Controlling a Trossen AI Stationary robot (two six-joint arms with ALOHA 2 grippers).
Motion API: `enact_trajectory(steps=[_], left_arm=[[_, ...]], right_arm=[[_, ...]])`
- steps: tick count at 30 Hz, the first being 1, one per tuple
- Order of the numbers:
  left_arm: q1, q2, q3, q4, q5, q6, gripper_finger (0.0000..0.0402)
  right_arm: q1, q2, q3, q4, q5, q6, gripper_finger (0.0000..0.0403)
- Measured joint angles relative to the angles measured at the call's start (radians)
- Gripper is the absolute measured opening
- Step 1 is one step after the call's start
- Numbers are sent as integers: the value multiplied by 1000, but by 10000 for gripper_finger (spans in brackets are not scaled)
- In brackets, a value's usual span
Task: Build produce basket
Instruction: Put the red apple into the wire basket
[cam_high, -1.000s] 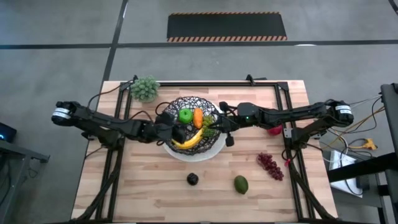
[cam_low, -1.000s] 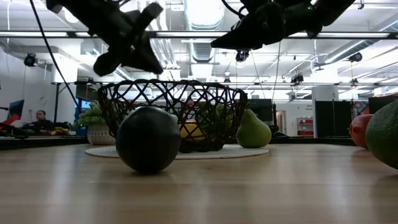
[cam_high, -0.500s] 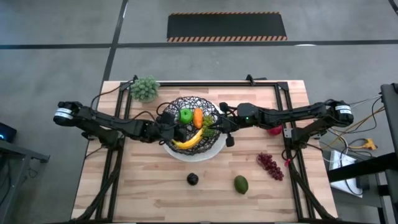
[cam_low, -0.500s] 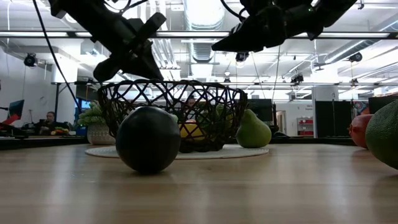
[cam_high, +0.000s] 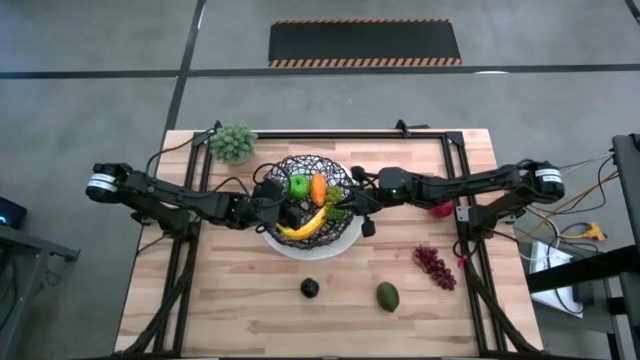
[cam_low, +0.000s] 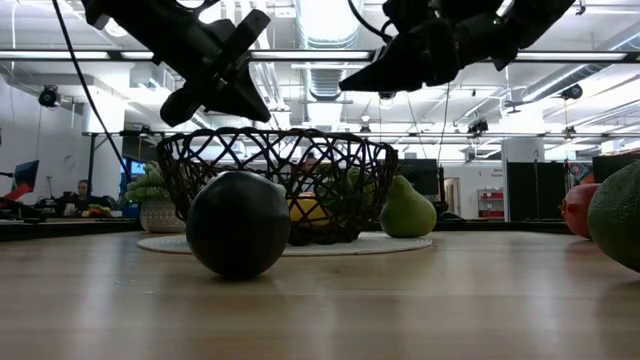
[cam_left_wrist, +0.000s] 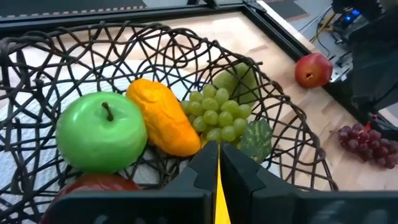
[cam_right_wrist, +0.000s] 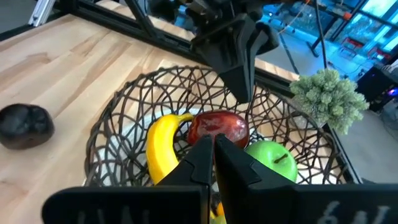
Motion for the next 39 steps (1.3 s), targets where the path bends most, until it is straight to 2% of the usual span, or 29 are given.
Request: enact_trajectory(steps=[24,29,39], left_arm=[[0,0,-3,-3,-2,30,0],[0,0,-3,31,-65,73,0],[0,-1,-3,41,-95,74,0]], right_arm=[[0,34,0,40,0,11,9],[0,34,0,40,0,22,9],[0,34,0,34,0,27,9]])
